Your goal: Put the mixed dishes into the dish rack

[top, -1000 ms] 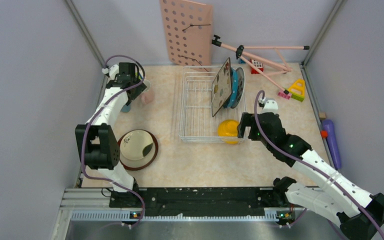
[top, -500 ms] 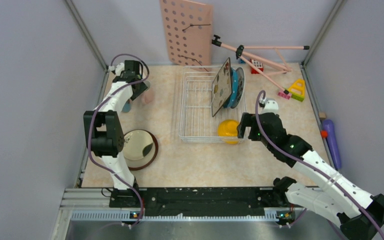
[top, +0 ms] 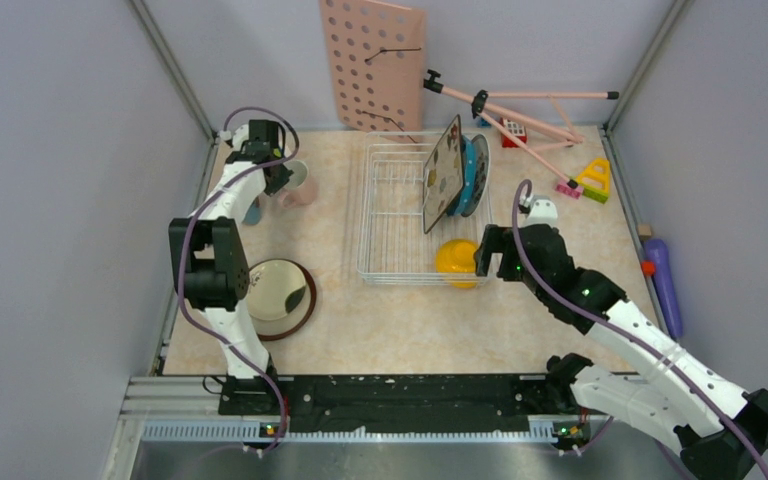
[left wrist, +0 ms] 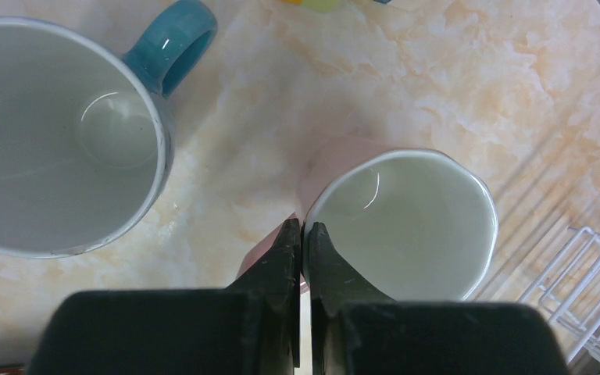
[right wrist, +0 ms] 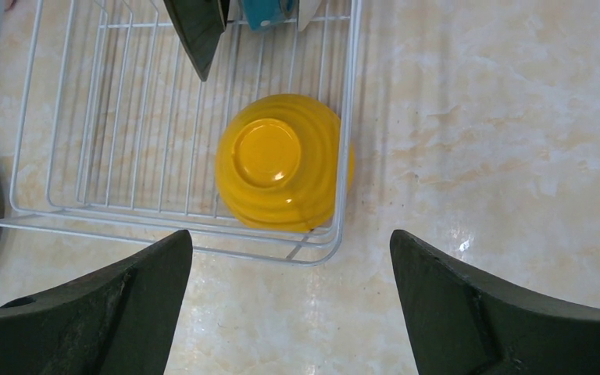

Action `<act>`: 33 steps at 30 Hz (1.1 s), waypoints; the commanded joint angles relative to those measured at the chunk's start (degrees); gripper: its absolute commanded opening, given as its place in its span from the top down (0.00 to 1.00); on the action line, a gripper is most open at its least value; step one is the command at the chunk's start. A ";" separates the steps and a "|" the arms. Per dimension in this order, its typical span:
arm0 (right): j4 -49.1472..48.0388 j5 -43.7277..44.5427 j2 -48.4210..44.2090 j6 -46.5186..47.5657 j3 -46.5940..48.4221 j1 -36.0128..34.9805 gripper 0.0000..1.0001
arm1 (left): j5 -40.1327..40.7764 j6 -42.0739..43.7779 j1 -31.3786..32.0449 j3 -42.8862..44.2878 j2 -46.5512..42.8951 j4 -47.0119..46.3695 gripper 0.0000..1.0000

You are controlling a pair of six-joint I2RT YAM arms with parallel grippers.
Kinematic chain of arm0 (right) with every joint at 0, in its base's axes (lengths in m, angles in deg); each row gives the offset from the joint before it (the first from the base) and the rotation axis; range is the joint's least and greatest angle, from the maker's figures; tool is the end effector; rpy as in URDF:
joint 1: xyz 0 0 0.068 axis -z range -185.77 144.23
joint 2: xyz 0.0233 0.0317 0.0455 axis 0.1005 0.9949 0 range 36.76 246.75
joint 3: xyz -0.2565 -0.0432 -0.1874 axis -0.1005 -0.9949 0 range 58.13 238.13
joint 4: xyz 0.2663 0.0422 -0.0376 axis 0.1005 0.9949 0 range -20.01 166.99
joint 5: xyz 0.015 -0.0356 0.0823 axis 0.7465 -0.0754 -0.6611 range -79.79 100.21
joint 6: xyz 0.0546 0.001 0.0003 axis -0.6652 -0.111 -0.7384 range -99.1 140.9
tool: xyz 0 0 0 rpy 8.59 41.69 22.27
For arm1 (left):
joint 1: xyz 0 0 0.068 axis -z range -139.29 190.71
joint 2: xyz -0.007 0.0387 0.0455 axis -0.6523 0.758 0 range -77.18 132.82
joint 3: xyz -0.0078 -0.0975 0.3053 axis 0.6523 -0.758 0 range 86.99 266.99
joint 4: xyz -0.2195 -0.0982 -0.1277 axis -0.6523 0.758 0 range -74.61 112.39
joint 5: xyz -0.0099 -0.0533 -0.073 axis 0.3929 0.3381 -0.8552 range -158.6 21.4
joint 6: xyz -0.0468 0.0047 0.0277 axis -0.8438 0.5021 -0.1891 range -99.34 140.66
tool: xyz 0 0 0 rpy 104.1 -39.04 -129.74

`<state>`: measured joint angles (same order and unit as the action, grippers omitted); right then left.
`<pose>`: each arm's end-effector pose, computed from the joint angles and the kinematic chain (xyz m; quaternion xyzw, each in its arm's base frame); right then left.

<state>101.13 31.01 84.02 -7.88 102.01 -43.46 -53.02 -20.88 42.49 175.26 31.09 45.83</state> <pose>0.1316 0.0852 0.3269 0.0161 0.8745 0.1173 0.4704 0.4493 -0.0042 0.2953 -0.3602 0.8611 -0.0053 0.3587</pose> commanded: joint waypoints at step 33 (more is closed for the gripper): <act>-12.21 -29.42 -0.51 5.97 13.37 0.47 0.04 | -56.92 -15.26 1.08 -24.21 -45.94 -22.39 1.00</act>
<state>98.18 14.92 83.19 -3.46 110.88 -43.39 -97.00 -29.71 43.06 152.60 -9.72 36.67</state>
